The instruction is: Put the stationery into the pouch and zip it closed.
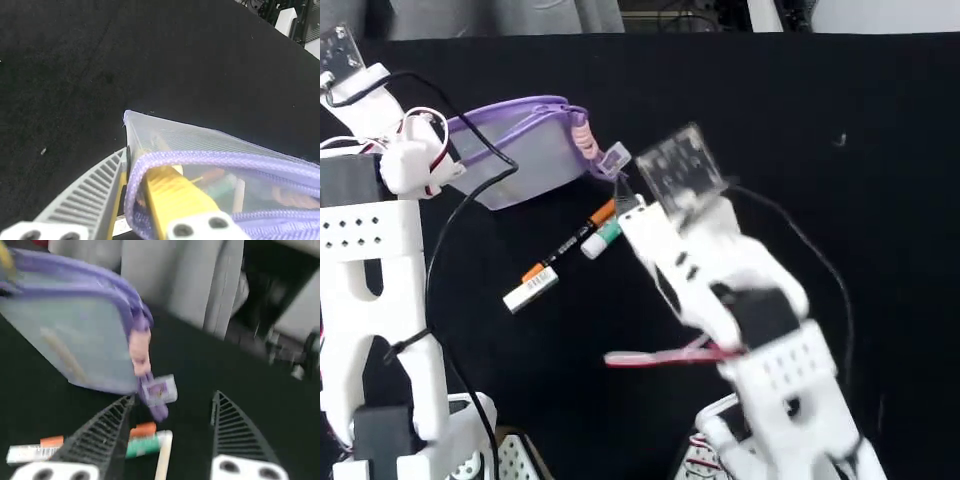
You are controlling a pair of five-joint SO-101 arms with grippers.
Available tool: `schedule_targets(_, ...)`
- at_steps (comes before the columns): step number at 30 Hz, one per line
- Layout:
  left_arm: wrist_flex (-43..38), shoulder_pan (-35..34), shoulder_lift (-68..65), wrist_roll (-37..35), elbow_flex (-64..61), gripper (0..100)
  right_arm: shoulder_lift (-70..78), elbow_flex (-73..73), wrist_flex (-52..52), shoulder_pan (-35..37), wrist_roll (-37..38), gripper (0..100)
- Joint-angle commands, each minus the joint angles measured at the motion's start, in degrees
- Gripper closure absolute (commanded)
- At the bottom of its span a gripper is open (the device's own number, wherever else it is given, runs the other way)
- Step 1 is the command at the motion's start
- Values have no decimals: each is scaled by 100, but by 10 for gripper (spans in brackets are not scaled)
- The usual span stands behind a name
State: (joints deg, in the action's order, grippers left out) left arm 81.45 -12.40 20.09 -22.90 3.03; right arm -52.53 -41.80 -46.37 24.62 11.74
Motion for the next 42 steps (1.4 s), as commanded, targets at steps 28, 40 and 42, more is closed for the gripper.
schedule_targets(28, -70, -101, 0, -18, -48, 971, 6281, 1912, 730, -1020, -70, 964)
schedule_targets(40, -70, -101, 0, -18, -48, 971, 5604, 1965, 396, -1556, -79, 986)
schedule_targets(42, -70, -101, 0, -18, -48, 971, 5613, 1868, 440, -1521, -62, 982)
